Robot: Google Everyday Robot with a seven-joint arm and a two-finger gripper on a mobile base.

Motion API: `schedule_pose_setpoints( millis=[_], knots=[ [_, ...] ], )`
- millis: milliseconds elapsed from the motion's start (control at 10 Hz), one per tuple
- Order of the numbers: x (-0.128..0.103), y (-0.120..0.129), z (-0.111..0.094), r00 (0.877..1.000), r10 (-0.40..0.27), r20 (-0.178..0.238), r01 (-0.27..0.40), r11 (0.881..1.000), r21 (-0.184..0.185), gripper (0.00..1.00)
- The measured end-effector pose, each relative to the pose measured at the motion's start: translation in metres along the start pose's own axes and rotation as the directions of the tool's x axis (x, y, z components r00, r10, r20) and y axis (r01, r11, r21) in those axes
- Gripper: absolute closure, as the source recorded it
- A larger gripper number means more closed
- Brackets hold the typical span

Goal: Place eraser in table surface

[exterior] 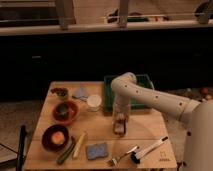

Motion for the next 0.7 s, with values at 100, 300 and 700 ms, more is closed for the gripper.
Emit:
schedule_pose_setpoints(
  millis=[100,300,700],
  knots=[
    [0.0000,0.0000,0.0001,1.000,-0.001,0.001,0.001,1.000,0.000,0.20],
    [0.0000,-0.0006,0.0003,1.000,-0.004,0.005,0.004,1.000,-0.004,0.20],
    [-0.0016,0.0007,-0.0011,1.000,-0.015,-0.012,0.015,1.000,0.011,0.20]
  ],
)
